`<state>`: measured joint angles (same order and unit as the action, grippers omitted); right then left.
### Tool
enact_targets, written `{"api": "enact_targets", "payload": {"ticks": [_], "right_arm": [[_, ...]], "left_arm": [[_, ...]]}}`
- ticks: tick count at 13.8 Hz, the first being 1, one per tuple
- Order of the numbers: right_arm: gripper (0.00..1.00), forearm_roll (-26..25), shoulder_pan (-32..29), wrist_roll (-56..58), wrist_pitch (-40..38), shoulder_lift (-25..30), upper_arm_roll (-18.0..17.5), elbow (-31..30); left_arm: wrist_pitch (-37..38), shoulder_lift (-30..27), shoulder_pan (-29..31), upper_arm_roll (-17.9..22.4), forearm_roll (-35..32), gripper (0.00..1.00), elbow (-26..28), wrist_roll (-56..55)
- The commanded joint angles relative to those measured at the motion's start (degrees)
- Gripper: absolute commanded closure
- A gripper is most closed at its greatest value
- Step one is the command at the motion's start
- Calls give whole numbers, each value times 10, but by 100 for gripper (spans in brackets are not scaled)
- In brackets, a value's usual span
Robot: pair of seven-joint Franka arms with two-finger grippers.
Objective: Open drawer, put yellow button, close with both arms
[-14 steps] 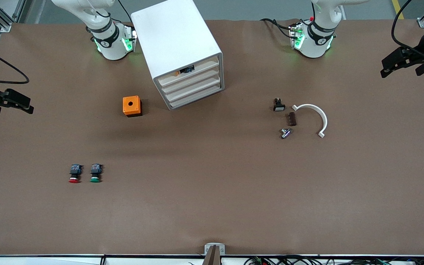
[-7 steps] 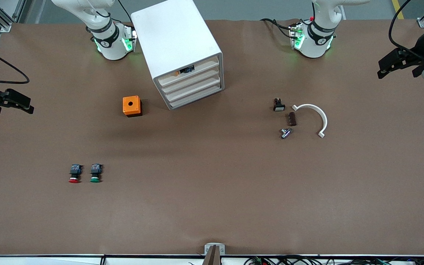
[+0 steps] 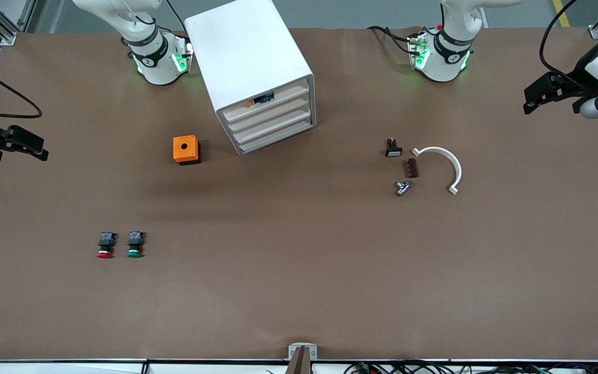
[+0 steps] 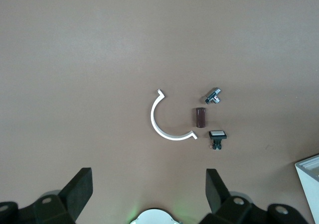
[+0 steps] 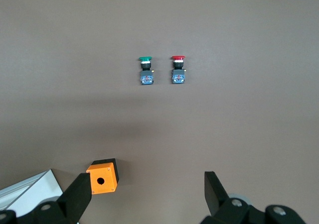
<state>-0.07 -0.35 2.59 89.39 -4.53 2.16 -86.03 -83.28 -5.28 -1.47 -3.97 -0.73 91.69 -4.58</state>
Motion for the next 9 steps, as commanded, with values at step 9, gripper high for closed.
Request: {"api": "enact_targets", "payload": {"ticks": [9], "right_arm": [[0,-9,-4,6,0,3,-5,2]], "left_arm": [[7,3,2,2,-2,0,-22,7]]}}
